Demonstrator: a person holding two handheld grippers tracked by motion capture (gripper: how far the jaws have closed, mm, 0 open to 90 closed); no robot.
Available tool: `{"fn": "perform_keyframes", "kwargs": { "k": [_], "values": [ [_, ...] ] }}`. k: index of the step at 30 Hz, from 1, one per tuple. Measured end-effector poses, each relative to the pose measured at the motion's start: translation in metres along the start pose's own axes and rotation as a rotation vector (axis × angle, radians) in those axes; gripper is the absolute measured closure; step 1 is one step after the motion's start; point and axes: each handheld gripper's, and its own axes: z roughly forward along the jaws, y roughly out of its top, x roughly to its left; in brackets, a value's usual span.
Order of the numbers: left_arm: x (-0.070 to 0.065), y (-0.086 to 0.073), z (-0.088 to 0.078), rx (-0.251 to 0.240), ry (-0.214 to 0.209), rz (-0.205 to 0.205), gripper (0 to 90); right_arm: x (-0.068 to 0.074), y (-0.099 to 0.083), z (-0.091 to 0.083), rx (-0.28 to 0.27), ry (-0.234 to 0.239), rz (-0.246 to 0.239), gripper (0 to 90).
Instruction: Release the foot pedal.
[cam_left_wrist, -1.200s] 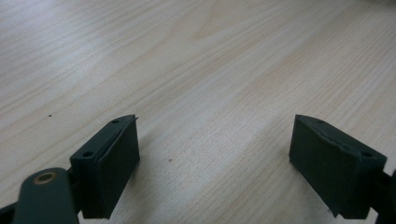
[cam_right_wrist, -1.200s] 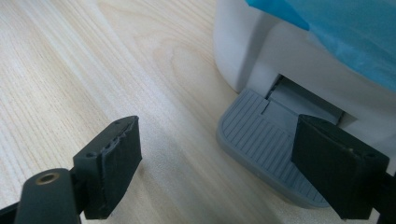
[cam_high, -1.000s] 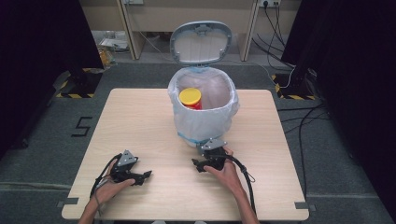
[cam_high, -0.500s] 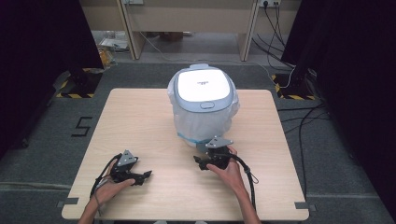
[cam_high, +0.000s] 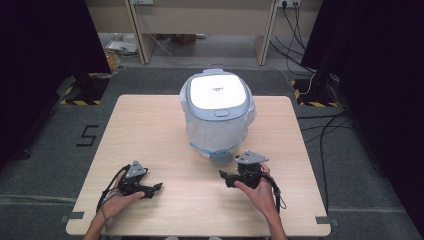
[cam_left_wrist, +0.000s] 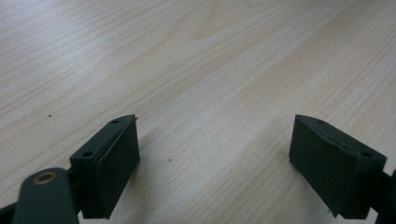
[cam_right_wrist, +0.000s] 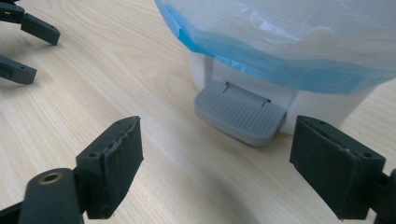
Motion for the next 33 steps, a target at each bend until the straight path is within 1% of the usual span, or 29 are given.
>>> {"fn": "perform_keyframes", "kwargs": {
  "k": [4,6,8,11,12,14,17,21,28,29,33],
  "values": [
    [0.0,0.0,0.0,0.0,-0.001,0.0,15.1,0.0,-0.003,-0.009,-0.002,-0.016,0.0,15.1],
    [0.0,0.0,0.0,0.0,-0.001,0.0,15.1,-0.001,-0.005,-0.013,-0.015,-0.018,0.0,15.1],
    [0.0,0.0,0.0,0.0,-0.001,0.0,15.1,-0.001,-0.009,-0.016,-0.016,-0.022,0.003,15.1],
    [0.0,0.0,0.0,0.0,-0.001,0.0,15.1,-0.002,-0.016,-0.019,-0.002,-0.032,0.008,15.1],
    [0.0,0.0,0.0,0.0,-0.001,0.0,15.1,-0.003,-0.018,-0.02,0.012,-0.036,0.006,15.1],
    [0.0,0.0,0.0,0.0,-0.002,0.0,15.2,-0.004,-0.022,-0.022,0.012,-0.051,0.008,15.1],
    [0.0,0.0,0.0,0.0,-0.003,0.0,15.2,-0.006,-0.029,-0.025,0.024,-0.057,0.016,15.2],
    [0.0,0.0,0.0,0.0,-0.003,0.0,15.2,-0.01,-0.036,-0.029,0.038,-0.078,0.024,15.1],
    [0.0,0.0,0.0,0.0,-0.003,0.0,15.2,-0.013,-0.047,-0.032,0.063,-0.086,0.042,15.1],
    [0.0,0.0,0.0,0.0,-0.003,0.0,15.2,-0.013,-0.048,-0.033,0.064,-0.089,0.038,15.1],
    [0.0,0.0,0.0,0.0,-0.003,0.0,15.2,-0.013,-0.053,-0.034,0.07,-0.089,0.047,15.1]
  ]
}}
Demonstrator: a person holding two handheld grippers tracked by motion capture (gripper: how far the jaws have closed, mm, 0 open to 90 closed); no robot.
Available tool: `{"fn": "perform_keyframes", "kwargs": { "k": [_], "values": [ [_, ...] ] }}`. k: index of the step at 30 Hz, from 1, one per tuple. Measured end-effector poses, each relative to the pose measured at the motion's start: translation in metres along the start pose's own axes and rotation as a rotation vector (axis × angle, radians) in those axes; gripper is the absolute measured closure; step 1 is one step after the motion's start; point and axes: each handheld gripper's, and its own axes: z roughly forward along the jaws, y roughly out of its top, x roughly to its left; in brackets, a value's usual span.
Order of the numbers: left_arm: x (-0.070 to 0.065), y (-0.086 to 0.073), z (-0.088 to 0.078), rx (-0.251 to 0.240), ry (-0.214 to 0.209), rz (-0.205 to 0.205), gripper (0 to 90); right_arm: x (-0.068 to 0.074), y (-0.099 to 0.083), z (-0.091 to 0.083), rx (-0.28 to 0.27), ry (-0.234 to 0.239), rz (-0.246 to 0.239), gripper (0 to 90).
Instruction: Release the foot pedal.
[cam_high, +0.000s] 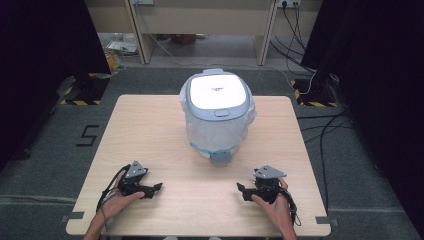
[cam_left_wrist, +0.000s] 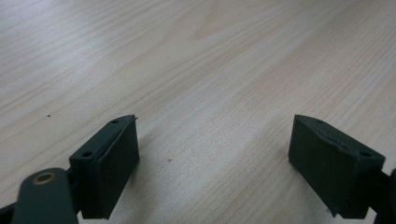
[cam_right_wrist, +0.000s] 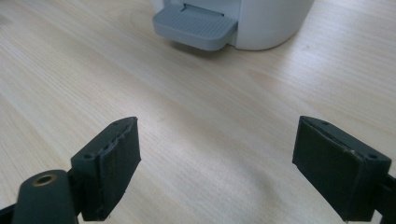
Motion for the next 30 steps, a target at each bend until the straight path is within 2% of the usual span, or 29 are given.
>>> {"fn": "perform_keyframes", "kwargs": {
  "k": [9,13,14,18,22,30],
  "values": [
    [0.0,0.0,0.0,0.0,0.0,0.0,15.2,-0.003,-0.013,-0.002,0.047,-0.011,0.021,15.2],
    [0.0,0.0,0.0,0.0,0.001,0.001,15.1,-0.001,-0.02,0.001,0.111,-0.037,0.022,14.4],
    [0.0,0.0,0.0,0.0,0.001,0.001,15.1,-0.001,-0.022,0.001,0.097,-0.038,0.028,14.7],
    [0.0,0.0,0.0,0.0,0.001,0.001,15.1,0.0,-0.024,-0.001,0.099,-0.036,0.027,13.5],
    [0.0,0.0,0.0,0.0,0.001,0.001,15.1,0.006,-0.026,-0.003,0.122,-0.02,0.01,4.5],
    [0.0,0.0,0.0,0.0,0.0,0.001,15.1,0.01,-0.028,-0.004,0.123,-0.029,0.017,3.4]
  ]
}}
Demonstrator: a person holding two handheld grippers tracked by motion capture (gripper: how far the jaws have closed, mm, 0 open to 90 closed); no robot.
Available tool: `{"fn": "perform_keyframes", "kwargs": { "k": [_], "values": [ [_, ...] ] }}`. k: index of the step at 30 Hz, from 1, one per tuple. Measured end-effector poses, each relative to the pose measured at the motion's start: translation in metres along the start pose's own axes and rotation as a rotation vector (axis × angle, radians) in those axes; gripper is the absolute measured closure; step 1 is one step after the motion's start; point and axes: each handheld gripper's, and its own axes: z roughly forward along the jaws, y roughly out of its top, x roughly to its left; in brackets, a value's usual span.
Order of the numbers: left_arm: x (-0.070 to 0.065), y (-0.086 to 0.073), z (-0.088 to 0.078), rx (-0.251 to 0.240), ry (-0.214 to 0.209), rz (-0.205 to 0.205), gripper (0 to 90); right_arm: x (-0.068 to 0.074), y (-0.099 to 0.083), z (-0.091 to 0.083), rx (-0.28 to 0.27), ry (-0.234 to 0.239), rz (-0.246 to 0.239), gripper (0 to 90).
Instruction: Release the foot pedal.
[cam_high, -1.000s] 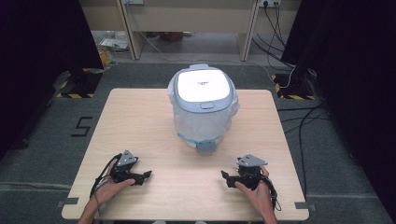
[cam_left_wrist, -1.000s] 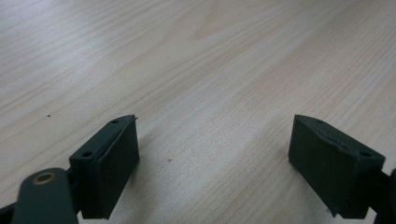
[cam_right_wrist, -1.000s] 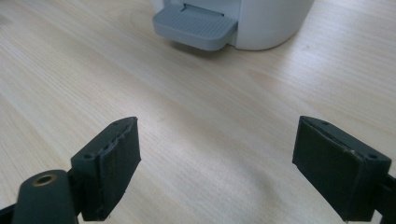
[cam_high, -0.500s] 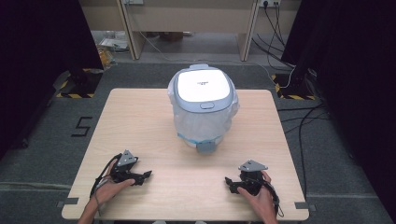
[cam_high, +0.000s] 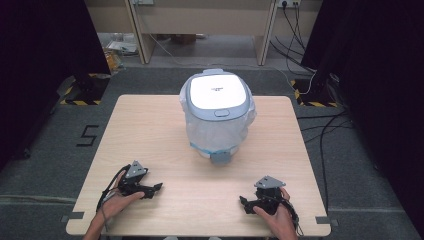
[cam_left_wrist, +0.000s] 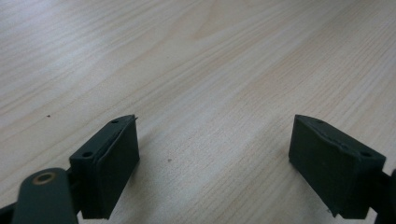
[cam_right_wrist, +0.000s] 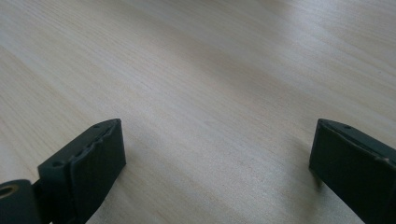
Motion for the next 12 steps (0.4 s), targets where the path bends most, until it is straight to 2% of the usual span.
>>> {"fn": "perform_keyframes", "kwargs": {
  "k": [12],
  "values": [
    [0.0,0.0,0.0,0.0,0.0,0.0,15.1,0.0005,0.0008,0.001,0.012,0.006,-0.005,0.5]
  ]
}}
